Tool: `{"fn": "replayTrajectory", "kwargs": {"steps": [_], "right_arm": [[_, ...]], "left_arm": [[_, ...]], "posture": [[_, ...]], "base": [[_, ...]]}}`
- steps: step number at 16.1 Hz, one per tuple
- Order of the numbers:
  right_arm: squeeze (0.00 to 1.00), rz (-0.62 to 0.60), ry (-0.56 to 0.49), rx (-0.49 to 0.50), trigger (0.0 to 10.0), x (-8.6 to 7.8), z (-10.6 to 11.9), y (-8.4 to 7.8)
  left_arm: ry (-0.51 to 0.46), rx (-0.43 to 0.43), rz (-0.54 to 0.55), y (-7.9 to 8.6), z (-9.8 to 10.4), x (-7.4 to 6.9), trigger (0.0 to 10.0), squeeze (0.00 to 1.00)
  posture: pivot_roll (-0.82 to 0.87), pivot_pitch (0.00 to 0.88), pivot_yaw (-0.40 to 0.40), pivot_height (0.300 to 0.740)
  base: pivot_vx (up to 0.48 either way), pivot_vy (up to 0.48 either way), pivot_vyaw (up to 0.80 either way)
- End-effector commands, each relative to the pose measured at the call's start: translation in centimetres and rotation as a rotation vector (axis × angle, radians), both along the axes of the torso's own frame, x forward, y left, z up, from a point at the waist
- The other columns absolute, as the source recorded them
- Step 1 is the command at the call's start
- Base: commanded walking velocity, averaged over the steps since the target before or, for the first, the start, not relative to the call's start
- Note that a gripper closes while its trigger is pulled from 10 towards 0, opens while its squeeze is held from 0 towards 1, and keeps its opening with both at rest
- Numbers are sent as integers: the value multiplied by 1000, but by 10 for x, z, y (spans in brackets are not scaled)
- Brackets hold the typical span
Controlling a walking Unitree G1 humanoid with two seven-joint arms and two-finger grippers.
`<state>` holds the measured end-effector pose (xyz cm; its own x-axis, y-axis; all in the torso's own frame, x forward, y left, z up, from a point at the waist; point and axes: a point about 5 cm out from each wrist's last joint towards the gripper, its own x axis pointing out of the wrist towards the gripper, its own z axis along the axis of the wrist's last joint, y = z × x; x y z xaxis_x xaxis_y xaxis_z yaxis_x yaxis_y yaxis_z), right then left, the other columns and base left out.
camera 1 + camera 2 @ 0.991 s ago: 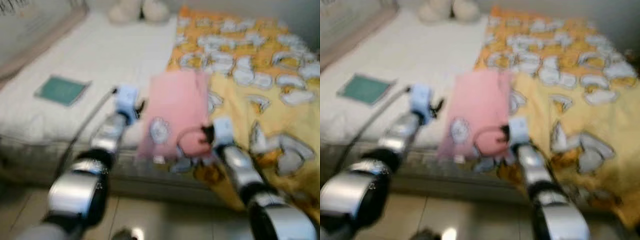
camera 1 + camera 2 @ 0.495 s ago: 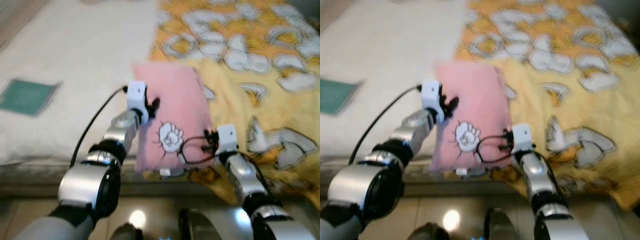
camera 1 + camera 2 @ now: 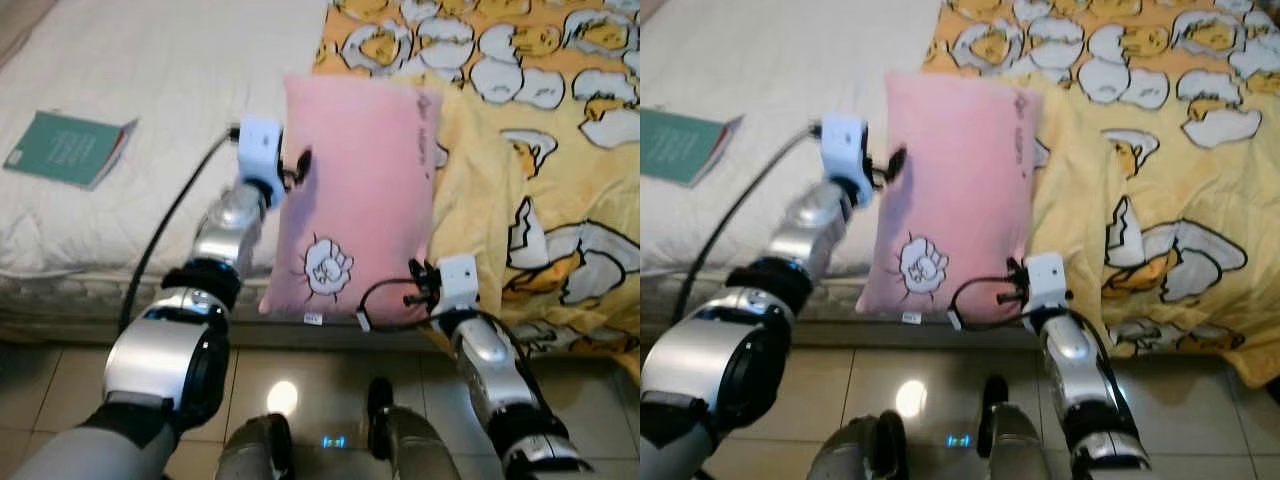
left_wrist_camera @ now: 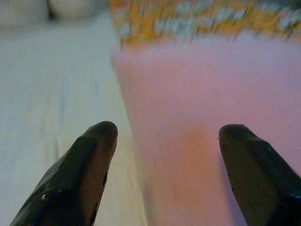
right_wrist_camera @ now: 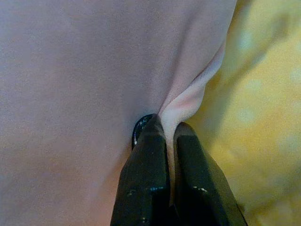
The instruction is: Clean up the room
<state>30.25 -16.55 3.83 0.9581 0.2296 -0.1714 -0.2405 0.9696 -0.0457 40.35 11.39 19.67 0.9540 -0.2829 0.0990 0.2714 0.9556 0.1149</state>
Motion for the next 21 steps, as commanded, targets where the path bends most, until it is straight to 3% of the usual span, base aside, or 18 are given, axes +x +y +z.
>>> {"fn": "replayTrajectory", "kwargs": {"steps": [1, 4, 6, 7, 9, 10, 12, 14, 15, 17, 18, 19, 20, 21], "right_arm": [[0, -5, 58, -6, 0, -9, -12, -3], [0, -1, 65, -3, 0, -8, -11, 0], [0, 2, 63, -2, 0, -6, -9, 1], [0, -2, 60, 3, 0, -3, -7, 1], [0, -7, 57, 8, 0, 0, -4, 0], [0, -8, 61, 11, 0, 3, -3, 2], [0, 0, 71, 22, 0, 6, -2, 7], [0, 9, 74, 26, 0, 9, -1, 12], [0, 11, 76, 27, 0, 9, -1, 13], [0, 14, 79, 28, 0, 11, 0, 15], [0, 16, 80, 29, 0, 11, 0, 15], [0, 18, 81, 30, 0, 12, 0, 17], [0, 19, 81, 31, 0, 12, 0, 18], [0, 26, 81, 30, 0, 11, 0, 20]], "left_arm": [[-50, 33, -19, 4, 7, -3, 10000, 1000], [109, -22, -15, 18, -19, -28, 10000, 1000], [154, -9, 13, 30, -27, -39, 10000, 1000], [209, 8, 19, 48, -29, -54, 10000, 1000], [293, 38, -24, 64, -25, -71, 10000, 1000], [372, -1, -156, 65, -5, -96, 10000, 1000], [405, -155, -286, 43, 8, -113, 10000, 1000], [467, -356, -419, 5, 10, -132, 10000, 1000], [486, -420, -445, -4, 11, -139, 10000, 1000], [543, -370, -404, -7, -4, -148, 10000, 1000], [596, -238, -300, -1, -27, -151, 10000, 1000], [615, 33, -130, 9, -55, -153, 10000, 616], [600, 134, -83, 12, -62, -153, 10000, 0], [560, 315, -21, 13, -67, -155, 10000, 0]], "posture": [[-178, 321, 71, 740], [-147, 332, 60, 740], [-139, 334, 56, 740], [-127, 334, 49, 740], [-107, 334, 44, 740], [-78, 330, 32, 740], [-65, 326, 21, 740], [-63, 324, 14, 740], [-62, 322, 7, 740], [-54, 322, 3, 740], [-54, 322, 3, 740], [-57, 327, 1, 740], [-63, 328, 0, 740], [-68, 330, -3, 740]], "base": [[0, 0, 0], [0, 0, 0], [0, 0, 0], [0, 0, 0], [0, 0, 0], [0, 0, 0], [0, 0, 0], [0, 0, 0], [0, 0, 0], [0, 0, 0], [0, 0, 0], [0, 0, 0], [0, 0, 0], [0, 0, 0]]}}
